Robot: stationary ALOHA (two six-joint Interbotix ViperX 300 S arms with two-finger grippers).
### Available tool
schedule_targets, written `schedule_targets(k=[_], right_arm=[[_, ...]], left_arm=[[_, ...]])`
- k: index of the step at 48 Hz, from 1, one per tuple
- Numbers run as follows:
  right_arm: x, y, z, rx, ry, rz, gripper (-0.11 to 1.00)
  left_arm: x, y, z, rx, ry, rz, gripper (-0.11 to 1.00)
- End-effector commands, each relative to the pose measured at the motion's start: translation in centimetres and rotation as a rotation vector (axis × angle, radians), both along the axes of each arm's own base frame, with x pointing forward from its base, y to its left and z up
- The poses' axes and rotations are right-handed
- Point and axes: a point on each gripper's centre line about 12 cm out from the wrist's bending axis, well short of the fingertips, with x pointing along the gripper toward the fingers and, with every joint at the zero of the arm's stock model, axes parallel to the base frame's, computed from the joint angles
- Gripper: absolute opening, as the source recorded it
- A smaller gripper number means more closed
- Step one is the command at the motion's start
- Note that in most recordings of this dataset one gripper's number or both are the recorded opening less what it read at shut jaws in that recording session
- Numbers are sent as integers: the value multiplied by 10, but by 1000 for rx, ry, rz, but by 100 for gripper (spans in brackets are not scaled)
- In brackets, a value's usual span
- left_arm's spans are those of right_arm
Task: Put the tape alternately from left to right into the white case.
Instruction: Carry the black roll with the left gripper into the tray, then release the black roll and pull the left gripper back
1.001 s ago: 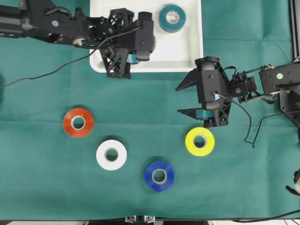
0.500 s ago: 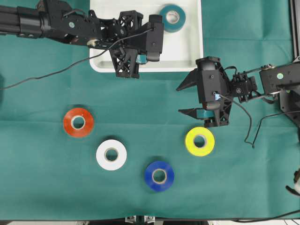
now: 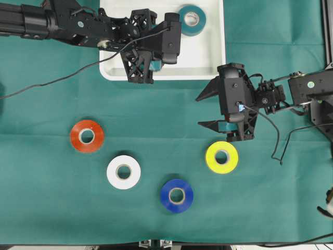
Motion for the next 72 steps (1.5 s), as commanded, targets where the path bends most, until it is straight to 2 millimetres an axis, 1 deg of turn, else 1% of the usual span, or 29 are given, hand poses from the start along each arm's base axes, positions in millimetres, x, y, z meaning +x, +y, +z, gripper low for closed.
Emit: schedule_targets(k=[1,3,8,10,11,14,16,29,44,58,66,72], right_arm=[[3,1,6,2,-24,6,76],[3,1,6,3,-24,5,76],[2,2,6,2,-23,7,76],[2,1,6,2,-23,6,76],[2,1,6,3,-22,5,76],[2,2,6,3,-22,6,76],[2,1,5,2,-21,6,75],[1,1,4,3,-18,5,76],[1,1,4,2,-16,6,76],[1,1,4,3,-16,5,76],[1,1,4,3,-16,5,76],[1,1,4,2,-16,6,76]], left_arm=[[5,-1,23,15,-58,-7,20],[5,-1,25,17,-62,-7,31],[4,-1,29,18,-68,-7,63],[4,-1,29,18,-68,-7,72],[4,-1,29,17,-69,-6,73],[4,-2,29,17,-69,-7,67],[4,-2,29,17,-69,-7,66],[4,-3,29,17,-70,-9,66],[2,-12,41,15,-74,-27,66],[-7,-36,55,7,-58,-73,65],[-15,-58,64,4,-65,-119,65],[-23,-77,65,1,-62,-159,66]])
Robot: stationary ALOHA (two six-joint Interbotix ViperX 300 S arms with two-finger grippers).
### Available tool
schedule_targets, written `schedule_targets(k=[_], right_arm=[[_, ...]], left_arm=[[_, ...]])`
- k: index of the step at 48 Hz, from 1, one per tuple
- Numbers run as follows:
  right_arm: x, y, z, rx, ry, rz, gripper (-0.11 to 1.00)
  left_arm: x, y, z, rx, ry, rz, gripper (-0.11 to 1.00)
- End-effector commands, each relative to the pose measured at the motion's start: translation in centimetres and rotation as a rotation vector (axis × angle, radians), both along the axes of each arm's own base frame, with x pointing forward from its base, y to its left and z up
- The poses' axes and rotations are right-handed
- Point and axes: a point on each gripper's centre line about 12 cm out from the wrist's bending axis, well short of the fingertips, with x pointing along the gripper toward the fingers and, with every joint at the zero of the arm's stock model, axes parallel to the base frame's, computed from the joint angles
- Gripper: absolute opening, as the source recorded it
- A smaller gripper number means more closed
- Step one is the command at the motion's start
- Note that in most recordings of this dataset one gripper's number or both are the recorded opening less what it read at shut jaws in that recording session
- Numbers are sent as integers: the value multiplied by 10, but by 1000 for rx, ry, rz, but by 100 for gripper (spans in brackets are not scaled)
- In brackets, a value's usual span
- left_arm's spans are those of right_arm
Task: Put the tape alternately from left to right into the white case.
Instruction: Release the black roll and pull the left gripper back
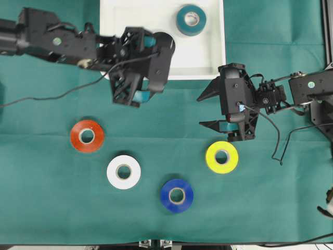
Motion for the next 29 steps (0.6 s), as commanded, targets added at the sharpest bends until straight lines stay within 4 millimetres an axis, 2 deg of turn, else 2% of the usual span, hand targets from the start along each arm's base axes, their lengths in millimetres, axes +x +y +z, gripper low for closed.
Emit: schedule_targets(k=[1,12,29], right_arm=[[3,1,6,5,-22,4,76],[3,1,6,5,-24,2,76],[3,2,6,4,-24,5,76]], left_arm=[[-3,-13,20,-2,-49,-25,66],[-13,-38,16,-43,-34,-38,65],[-22,-65,6,-106,-1,-23,65]])
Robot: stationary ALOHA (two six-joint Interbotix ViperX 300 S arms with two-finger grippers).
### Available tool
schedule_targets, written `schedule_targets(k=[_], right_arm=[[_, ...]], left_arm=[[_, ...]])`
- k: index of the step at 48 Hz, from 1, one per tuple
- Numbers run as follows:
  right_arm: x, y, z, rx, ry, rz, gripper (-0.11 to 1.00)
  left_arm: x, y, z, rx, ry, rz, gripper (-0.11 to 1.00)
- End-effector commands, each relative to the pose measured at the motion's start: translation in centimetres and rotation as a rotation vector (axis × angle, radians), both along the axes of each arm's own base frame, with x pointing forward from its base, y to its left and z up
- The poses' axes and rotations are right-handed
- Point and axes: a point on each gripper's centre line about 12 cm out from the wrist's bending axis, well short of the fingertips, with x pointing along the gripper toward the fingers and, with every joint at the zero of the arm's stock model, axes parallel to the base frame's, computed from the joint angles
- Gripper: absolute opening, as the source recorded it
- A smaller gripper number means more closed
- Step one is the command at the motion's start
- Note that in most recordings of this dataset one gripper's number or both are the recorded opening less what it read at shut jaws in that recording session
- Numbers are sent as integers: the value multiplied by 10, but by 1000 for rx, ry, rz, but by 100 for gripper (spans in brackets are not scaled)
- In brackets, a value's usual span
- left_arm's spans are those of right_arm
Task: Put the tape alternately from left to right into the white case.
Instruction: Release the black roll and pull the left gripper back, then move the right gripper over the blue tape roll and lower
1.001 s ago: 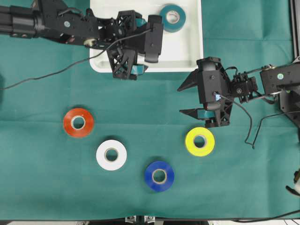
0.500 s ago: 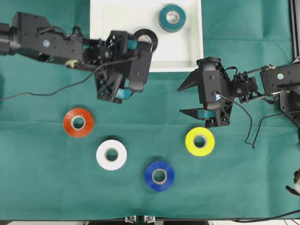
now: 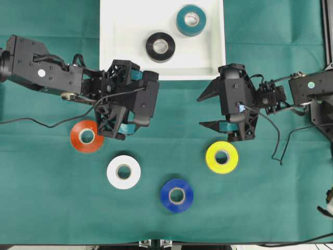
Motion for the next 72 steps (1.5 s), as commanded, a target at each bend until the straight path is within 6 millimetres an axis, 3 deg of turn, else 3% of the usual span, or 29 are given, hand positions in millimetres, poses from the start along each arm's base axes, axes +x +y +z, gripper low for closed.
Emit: schedule_targets(k=[1,25,49,72], right_arm=[[3,1,6,4,-26,3,76],[3,1,6,5,-25,3,76],[3,3,6,14,-23,2,76],[4,52,17,73,-48,107,76]], left_arm=[[-1,-8,15,-14,-40,-6,65],[-25,-14,8,-80,-10,66,65],[-26,-17,3,-85,-40,61,65],[-26,-17,1,-85,-37,61,65]])
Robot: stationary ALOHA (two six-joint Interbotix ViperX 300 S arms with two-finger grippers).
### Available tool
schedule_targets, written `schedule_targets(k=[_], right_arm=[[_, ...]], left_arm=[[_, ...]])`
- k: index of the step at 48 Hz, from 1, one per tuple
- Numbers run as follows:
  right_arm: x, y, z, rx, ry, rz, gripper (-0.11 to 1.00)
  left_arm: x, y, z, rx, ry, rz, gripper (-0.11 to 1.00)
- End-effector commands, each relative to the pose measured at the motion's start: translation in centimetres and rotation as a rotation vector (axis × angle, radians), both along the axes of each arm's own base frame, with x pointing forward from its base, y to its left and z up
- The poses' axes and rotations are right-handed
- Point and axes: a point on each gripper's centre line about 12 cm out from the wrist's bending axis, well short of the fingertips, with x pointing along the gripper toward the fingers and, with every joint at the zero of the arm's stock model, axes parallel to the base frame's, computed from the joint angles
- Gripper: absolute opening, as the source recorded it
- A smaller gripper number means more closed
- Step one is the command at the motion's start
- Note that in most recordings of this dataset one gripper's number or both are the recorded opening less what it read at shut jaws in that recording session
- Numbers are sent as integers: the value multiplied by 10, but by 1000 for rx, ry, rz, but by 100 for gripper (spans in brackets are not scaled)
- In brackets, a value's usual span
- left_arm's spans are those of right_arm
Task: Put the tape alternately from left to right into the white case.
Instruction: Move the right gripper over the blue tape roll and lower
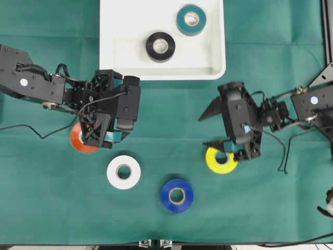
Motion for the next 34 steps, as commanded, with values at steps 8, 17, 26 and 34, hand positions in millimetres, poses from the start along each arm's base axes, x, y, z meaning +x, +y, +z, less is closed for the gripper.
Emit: schedule_targets(k=[8,17,26,34], right_arm=[[9,27,10,61,-23,33,75],[16,43,3,68,2,59,75],[26,50,0,69,7,65,75],[39,54,-1,79,6,57,75]], left_arm=[[3,-2,11,-7,-38,0,65],[2,-1,10,-7,-35,0,65],[2,-1,10,-6,-36,-1,65],[2,-1,10,-7,-35,0,65]])
